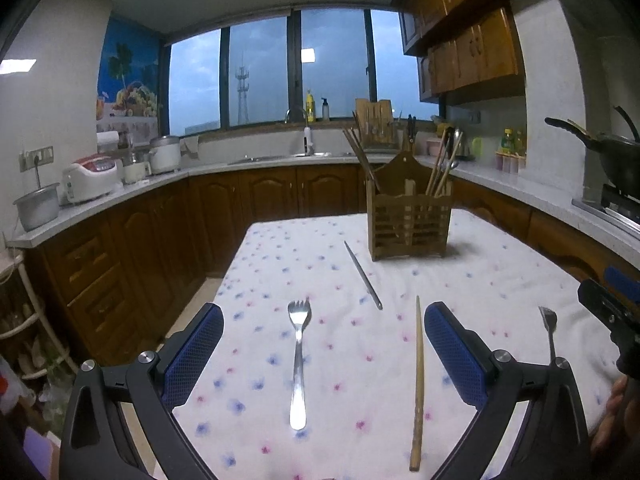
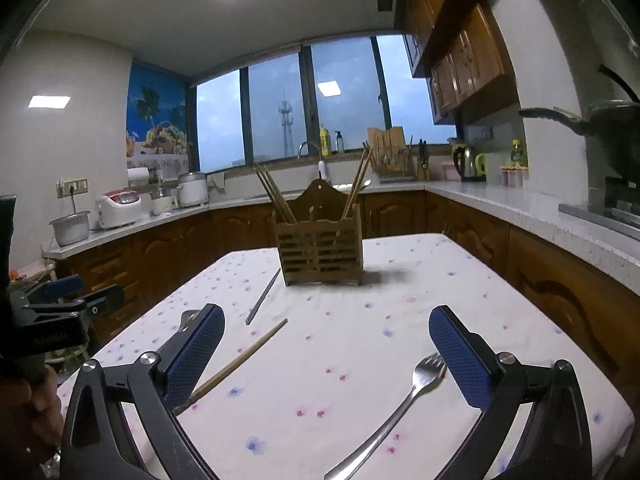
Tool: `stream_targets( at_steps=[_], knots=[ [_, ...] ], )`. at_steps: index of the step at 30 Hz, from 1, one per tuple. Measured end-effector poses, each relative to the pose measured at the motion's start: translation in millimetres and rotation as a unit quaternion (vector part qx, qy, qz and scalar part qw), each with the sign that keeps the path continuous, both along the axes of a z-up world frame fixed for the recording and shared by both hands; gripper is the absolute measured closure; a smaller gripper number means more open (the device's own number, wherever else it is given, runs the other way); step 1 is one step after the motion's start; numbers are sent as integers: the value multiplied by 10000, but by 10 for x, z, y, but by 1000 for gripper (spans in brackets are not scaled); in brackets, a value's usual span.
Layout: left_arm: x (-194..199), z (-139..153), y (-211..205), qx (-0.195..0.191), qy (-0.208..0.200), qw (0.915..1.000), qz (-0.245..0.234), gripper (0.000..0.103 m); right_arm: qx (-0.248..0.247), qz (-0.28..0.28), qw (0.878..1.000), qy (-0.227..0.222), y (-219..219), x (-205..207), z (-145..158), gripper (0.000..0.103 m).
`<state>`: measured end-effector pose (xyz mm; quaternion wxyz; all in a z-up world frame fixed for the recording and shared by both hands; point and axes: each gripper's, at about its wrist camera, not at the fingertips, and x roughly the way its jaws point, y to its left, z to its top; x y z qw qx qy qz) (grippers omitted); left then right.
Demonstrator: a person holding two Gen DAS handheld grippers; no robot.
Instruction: Organize utensils
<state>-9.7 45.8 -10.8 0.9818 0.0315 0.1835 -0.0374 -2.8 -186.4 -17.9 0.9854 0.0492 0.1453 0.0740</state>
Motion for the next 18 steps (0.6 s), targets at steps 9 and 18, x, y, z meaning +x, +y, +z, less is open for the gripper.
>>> stream_targets(
  at_steps=[9,18],
  knots=[
    [27,-57,-6,11,-3,10000,11,1,-16,-37,10000,-73,-5,21,6,0],
    [33,-48,-24,11,-16,10000,54,1,-23,-23,10000,-73,-1,18,-5,0]
  ],
)
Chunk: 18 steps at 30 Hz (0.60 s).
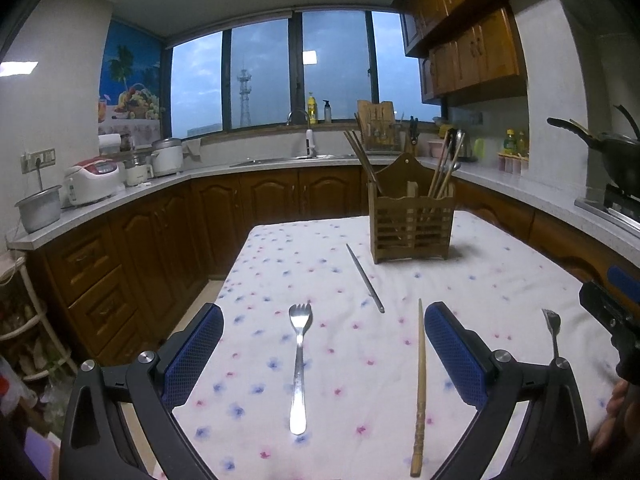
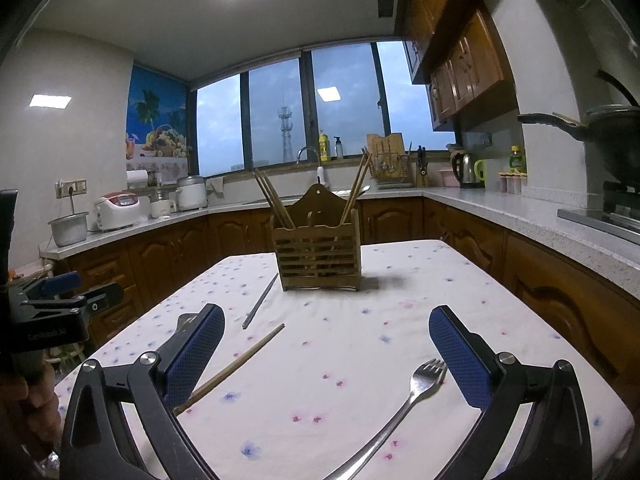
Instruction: Organize utensils
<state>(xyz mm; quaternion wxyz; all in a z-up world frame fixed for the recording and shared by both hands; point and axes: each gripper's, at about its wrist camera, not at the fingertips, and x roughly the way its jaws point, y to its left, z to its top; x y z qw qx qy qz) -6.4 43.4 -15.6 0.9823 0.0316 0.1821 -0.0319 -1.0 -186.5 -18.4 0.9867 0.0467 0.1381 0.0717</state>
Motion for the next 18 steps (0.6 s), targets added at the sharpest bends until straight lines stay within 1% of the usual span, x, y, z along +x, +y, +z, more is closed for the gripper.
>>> stream_targets(
  at_steps=[18],
  knots=[
    [4,-15,-8,36,10,10000,21,1,-36,55,10000,39,26,32,-7,0]
  ],
)
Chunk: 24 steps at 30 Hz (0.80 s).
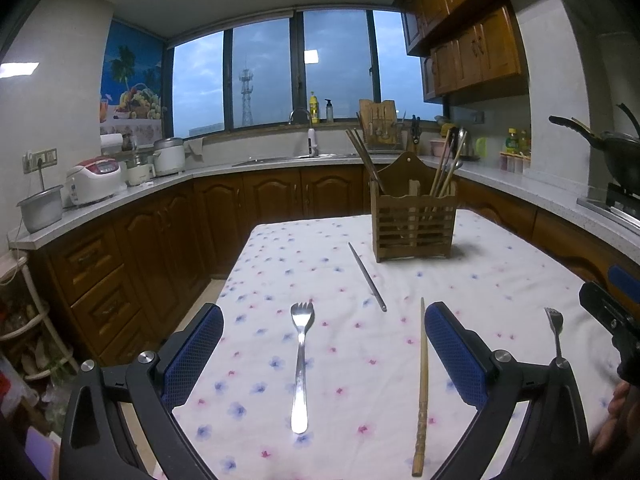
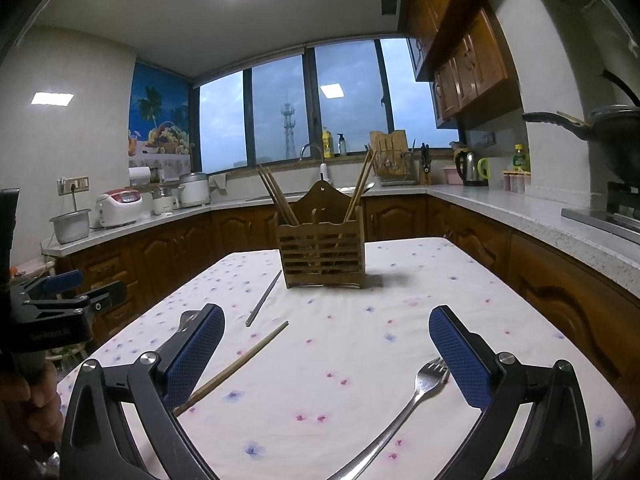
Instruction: Organize utensils
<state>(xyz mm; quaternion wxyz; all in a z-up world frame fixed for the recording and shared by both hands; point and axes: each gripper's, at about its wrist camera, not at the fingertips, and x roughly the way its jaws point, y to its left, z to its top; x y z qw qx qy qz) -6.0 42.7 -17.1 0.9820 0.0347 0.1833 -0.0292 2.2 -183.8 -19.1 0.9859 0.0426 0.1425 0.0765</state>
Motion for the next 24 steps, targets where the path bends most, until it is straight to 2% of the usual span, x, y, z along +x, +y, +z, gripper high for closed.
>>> stream_targets(
  at_steps=[24],
  knots=[
    [-8,-7,-54,6,33,10000,-9,1,22,12,10000,-15,1,11,-11,0]
  ],
)
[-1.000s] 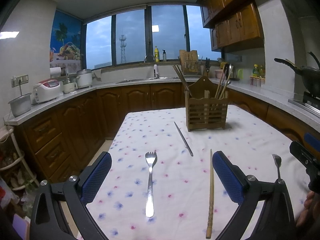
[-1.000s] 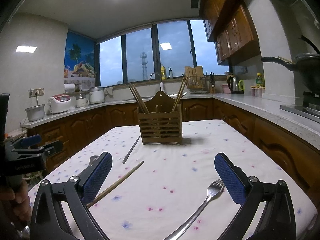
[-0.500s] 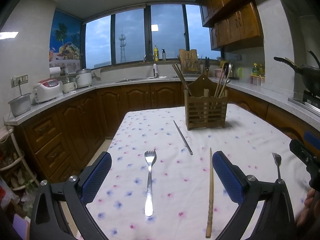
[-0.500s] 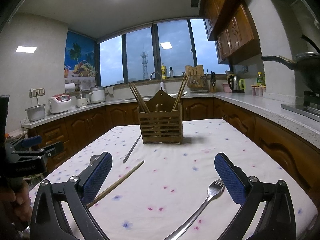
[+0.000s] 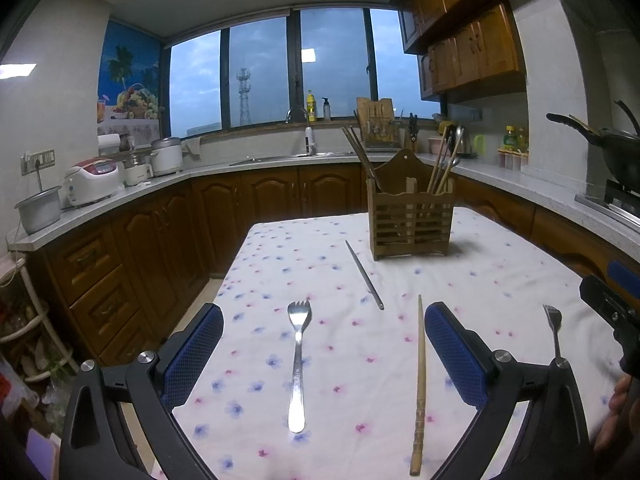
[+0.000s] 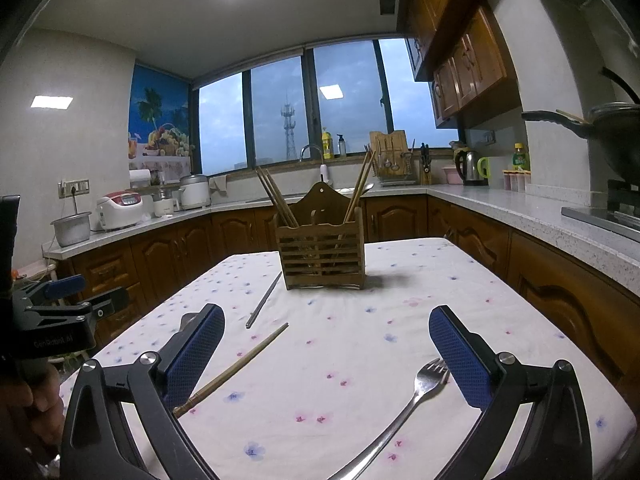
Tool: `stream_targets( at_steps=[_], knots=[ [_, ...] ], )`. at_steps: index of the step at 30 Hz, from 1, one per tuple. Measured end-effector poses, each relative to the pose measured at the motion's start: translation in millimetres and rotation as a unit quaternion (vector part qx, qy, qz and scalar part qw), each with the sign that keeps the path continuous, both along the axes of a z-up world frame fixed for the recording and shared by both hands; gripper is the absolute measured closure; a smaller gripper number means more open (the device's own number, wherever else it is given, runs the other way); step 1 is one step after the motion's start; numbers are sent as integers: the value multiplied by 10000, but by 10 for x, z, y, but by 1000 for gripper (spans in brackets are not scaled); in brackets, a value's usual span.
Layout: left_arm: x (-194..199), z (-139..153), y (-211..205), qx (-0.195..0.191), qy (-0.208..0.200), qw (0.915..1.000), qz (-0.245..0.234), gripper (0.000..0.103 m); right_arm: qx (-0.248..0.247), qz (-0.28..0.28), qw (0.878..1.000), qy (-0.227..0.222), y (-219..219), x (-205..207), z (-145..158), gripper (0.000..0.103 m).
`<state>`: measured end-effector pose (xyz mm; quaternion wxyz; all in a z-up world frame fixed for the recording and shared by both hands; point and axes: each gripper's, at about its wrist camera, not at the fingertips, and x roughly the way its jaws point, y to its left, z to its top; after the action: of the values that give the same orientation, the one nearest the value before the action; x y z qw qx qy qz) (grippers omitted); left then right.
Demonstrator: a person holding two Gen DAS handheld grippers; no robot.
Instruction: Organize utensils
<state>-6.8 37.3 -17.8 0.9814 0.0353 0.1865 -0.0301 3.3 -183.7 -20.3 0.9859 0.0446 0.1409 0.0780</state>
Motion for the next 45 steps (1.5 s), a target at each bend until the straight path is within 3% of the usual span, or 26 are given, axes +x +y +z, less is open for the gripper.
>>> stream_targets(
  at_steps=[45],
  knots=[
    [1,-13,-86,19,24,10000,0,1,53,10,10000,14,20,5,64,0]
  ],
)
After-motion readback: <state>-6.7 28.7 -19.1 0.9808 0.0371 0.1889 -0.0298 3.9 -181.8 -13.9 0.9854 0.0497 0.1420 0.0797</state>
